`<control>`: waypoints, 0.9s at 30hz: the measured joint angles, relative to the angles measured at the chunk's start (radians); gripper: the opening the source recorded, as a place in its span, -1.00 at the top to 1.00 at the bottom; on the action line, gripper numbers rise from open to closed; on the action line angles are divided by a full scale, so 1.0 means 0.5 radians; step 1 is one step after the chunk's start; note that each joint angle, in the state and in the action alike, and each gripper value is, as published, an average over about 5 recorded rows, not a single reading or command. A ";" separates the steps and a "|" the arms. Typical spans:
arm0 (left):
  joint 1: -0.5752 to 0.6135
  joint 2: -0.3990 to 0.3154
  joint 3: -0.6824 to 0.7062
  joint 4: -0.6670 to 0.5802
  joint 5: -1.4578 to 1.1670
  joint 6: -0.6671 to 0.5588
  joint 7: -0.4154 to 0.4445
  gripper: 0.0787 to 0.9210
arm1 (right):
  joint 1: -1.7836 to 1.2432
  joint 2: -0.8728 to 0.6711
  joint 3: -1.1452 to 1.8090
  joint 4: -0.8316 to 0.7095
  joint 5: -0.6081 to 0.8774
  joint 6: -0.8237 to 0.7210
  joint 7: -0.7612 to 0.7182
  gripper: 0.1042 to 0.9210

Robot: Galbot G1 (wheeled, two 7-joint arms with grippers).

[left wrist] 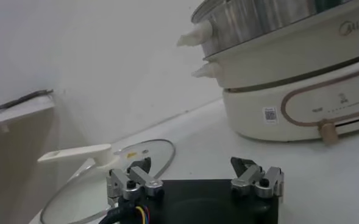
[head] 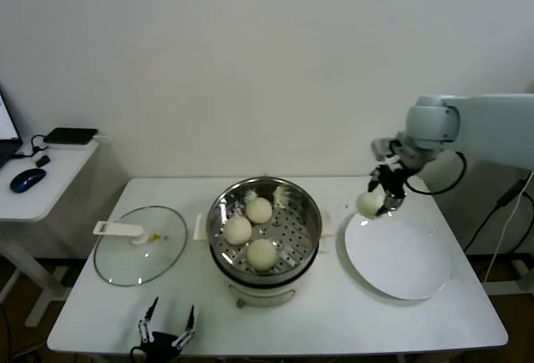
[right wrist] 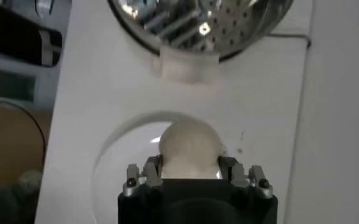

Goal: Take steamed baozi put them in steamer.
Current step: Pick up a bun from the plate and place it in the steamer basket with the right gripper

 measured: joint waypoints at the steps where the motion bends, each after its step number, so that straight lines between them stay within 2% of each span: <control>1: 0.001 0.000 0.001 -0.001 0.001 0.000 0.000 -0.77 | 0.022 0.027 0.007 0.020 0.053 -0.015 0.010 -0.26; 6: -0.002 0.000 -0.001 -0.005 0.010 0.003 0.001 -0.77 | 0.064 0.175 0.088 0.084 0.270 -0.092 0.076 -0.26; 12: -0.003 0.000 -0.015 -0.017 0.009 0.016 0.004 -0.77 | -0.020 0.358 0.207 0.068 0.393 -0.166 0.165 -0.26; 27: -0.021 -0.009 -0.044 0.019 0.000 0.018 0.005 -0.77 | -0.436 0.626 0.327 -0.140 0.323 -0.251 0.292 -0.26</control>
